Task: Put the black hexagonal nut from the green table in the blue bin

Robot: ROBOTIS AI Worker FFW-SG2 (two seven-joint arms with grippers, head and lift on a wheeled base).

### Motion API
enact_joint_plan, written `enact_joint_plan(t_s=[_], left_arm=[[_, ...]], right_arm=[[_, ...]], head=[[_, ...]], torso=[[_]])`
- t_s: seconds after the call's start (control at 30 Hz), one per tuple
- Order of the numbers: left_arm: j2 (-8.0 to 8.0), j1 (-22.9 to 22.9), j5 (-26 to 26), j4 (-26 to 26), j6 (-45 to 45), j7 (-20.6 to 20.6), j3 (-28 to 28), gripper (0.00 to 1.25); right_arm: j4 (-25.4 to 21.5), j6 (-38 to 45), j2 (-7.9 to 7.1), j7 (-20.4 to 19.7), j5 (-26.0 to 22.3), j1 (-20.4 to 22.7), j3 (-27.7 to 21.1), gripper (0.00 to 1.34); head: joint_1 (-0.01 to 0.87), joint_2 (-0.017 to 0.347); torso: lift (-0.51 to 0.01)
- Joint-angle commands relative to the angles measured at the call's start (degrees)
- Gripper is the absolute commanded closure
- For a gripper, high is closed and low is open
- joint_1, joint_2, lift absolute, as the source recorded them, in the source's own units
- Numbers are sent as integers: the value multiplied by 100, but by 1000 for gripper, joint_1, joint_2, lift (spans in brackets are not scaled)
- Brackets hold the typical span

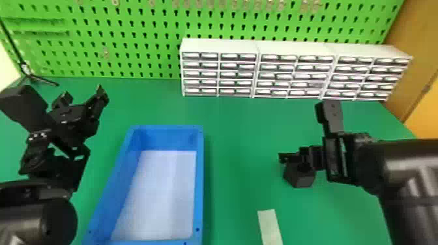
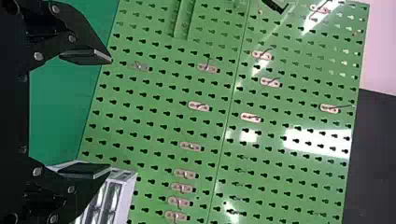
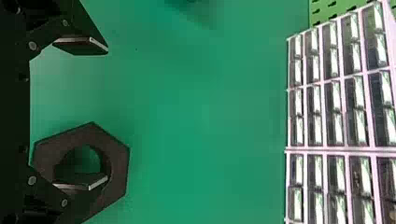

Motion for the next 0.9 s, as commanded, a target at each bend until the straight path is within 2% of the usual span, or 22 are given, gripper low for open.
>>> enact_joint_plan(t_s=[0.0,0.87], left_arm=[[5,-2,1,11,-1,7,-13,433],[14,7,18,20,-1,-2,-39,433]], right_arm=[[189,-96,8,0,0,-75,113,321],[453,-254,69,0,149,21,121,318]], head=[[692,8],[692,8]], torso=[[-97],[-97]])
